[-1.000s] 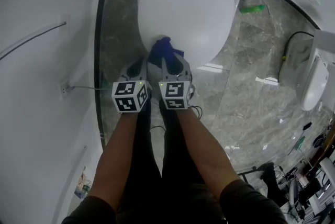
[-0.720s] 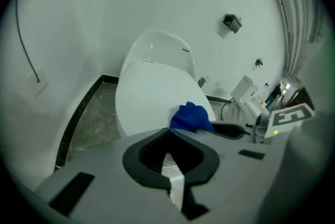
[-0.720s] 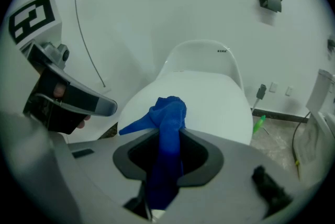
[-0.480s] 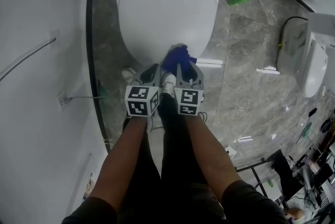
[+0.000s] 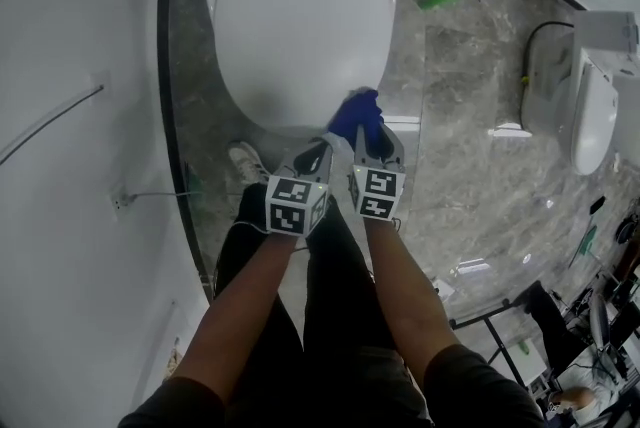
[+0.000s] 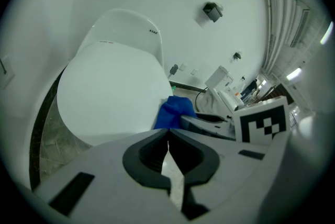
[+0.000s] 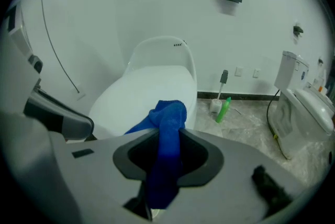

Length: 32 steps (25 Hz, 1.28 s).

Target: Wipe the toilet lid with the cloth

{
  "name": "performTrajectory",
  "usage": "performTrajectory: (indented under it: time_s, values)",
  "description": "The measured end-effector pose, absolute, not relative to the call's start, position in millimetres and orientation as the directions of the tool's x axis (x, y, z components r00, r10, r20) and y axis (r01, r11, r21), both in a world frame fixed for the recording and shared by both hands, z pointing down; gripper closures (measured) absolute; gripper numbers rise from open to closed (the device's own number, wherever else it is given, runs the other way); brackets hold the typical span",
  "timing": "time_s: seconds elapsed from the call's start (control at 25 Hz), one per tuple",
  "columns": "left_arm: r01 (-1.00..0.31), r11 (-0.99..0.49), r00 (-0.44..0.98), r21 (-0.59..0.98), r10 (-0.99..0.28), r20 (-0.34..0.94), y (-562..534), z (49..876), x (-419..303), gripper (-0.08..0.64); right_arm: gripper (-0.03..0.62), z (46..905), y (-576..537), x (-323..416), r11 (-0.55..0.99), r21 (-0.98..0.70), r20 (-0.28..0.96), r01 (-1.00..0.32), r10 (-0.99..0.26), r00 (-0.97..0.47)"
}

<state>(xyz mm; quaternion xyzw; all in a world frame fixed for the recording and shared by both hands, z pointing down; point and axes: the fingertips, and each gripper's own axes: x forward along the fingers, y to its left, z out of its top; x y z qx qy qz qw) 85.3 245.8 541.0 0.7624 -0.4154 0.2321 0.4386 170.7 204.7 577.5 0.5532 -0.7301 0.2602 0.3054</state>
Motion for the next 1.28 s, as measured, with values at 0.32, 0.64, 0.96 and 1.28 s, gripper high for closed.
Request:
performTrajectory:
  time_s: [0.32, 0.64, 0.96, 1.28]
  values:
    - [-0.847, -0.318, 0.531, 0.426, -0.542, 0.652, 237.6, 437.0, 40.7, 0.548, 0.495, 451.9, 212.9, 148.4, 0.381, 0.016, 0.631, -0.924, -0.721, -0.286]
    - [-0.888, -0.405, 0.46, 0.219, -0.801, 0.384, 184.2, 216.4, -46.4, 0.548, 0.496, 251.9, 183.7, 78.7, 0.441, -0.059, 0.388, -0.895, -0.816, -0.428]
    - [-0.883, -0.416, 0.464, 0.216, -0.84, 0.281, 189.8, 114.7, -83.4, 0.548, 0.497, 126.4, 179.6, 31.0, 0.448, 0.074, 0.285, -0.891, -0.866, -0.411]
    - [-0.854, -0.493, 0.52, 0.167, -0.826, 0.218, 183.1, 58.3, -87.0, 0.548, 0.497, 60.0, 196.2, 17.8, 0.395, 0.132, 0.21, -0.909, -0.908, -0.363]
